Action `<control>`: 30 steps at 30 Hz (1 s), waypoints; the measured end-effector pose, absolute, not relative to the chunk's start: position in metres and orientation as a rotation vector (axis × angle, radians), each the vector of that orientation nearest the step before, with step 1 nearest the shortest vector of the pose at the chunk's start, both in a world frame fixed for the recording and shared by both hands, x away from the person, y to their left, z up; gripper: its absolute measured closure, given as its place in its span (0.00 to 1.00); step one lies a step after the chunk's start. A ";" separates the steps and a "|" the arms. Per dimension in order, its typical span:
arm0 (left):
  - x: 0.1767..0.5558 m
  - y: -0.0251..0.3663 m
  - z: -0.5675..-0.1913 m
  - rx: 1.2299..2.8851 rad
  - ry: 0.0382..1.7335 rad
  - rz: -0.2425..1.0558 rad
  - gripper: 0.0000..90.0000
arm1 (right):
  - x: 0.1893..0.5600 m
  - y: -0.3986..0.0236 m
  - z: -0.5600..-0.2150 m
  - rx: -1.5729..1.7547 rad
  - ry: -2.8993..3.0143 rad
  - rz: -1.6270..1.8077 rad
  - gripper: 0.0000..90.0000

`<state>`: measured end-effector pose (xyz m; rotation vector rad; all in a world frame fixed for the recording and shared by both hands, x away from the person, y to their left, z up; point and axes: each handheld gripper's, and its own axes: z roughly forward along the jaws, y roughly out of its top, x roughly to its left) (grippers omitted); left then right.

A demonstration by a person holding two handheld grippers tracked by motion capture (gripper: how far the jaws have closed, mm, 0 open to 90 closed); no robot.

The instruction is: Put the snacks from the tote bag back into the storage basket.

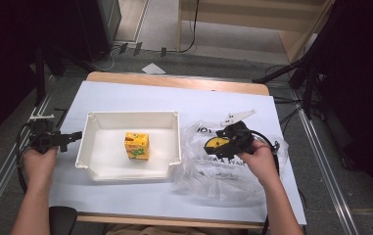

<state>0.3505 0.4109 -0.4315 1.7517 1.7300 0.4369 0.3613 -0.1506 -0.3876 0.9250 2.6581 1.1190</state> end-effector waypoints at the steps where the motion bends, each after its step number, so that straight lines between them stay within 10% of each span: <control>1: 0.351 0.411 -0.432 1.753 1.730 0.437 0.16 | 0.361 -0.153 -0.389 0.941 2.652 1.119 0.25; 30: 0.351 0.408 -0.432 1.786 1.723 0.438 0.16 | 0.377 -0.172 -0.421 1.078 2.599 1.086 0.25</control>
